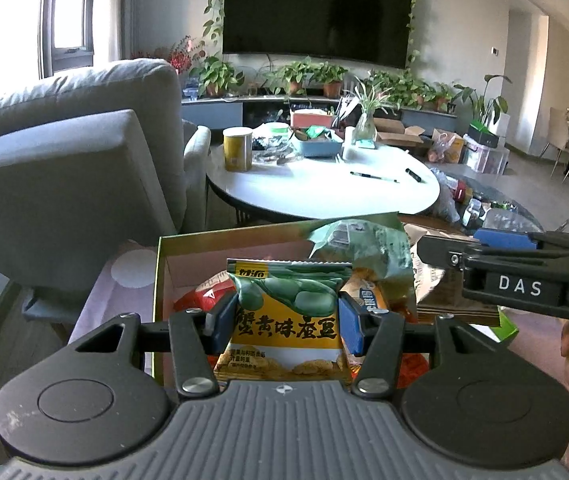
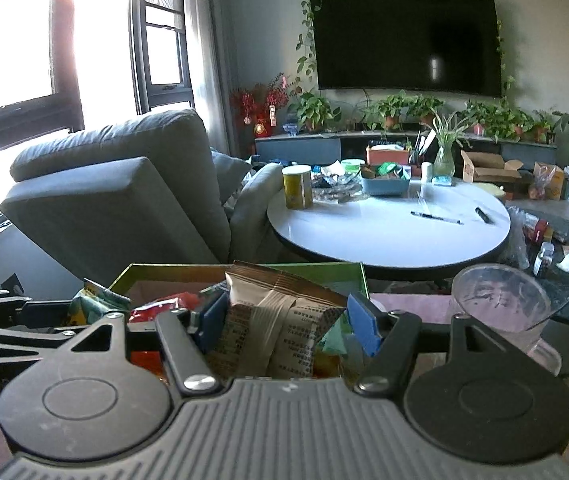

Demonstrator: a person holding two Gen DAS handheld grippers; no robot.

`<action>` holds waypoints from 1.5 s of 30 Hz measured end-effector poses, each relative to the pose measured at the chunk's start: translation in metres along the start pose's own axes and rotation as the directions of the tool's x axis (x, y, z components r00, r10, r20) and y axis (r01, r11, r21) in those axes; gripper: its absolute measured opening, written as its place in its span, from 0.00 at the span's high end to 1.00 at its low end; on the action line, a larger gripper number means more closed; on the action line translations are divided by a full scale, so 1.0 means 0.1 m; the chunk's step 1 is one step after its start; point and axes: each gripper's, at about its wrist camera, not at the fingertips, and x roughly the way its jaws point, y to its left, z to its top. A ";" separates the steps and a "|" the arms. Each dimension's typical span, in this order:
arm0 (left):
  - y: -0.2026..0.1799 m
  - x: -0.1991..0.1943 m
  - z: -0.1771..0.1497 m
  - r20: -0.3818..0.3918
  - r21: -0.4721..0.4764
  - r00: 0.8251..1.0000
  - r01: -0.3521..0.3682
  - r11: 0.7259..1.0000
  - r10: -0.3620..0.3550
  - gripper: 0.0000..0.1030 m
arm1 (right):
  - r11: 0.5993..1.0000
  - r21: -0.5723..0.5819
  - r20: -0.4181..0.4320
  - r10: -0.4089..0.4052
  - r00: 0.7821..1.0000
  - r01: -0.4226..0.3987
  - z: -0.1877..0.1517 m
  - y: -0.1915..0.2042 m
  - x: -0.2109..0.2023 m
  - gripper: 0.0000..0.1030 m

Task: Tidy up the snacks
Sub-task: 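Lower both packs into the green box and open both grippers, then grasp the round pastry pack with the left gripper while the right grasps the red-white wrapper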

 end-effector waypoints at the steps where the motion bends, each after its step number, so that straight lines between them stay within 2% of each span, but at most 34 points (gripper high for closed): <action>1: 0.00 0.02 0.00 -0.004 0.000 1.000 -0.001 1.000 0.001 0.52 | 1.000 0.001 -0.002 0.000 1.000 0.000 0.00 0.00 0.02 0.36; 12: -0.03 0.17 -0.03 -0.040 -0.003 0.999 -0.005 1.000 0.005 0.51 | 1.000 -0.022 -0.025 -0.004 1.000 0.003 -0.08 0.01 0.14 0.36; 17: -0.02 0.16 -0.06 -0.048 -0.007 0.999 -0.013 1.000 0.013 0.45 | 1.000 0.001 -0.019 -0.012 1.000 0.012 -0.11 -0.01 0.10 0.36; 22: 0.00 0.07 -0.07 -0.027 -0.010 0.999 -0.023 1.000 0.022 0.35 | 1.000 0.028 -0.023 -0.011 1.000 0.011 -0.09 -0.06 0.00 0.36; 31: 0.01 -0.17 -0.18 -0.013 0.020 1.000 -0.021 1.000 0.021 0.28 | 0.999 0.024 -0.040 0.027 0.999 -0.026 -0.18 -0.01 -0.22 0.36; 37: -0.01 -0.31 -0.25 -0.018 0.030 1.000 -0.025 0.999 0.026 0.26 | 0.999 -0.003 -0.058 0.053 0.997 -0.053 -0.28 0.07 -0.43 0.36; 45: -0.05 -0.60 -0.47 -0.026 0.048 1.000 -0.013 0.999 0.014 0.20 | 0.995 -0.037 -0.077 0.087 0.993 -0.090 -0.44 0.17 -0.74 0.36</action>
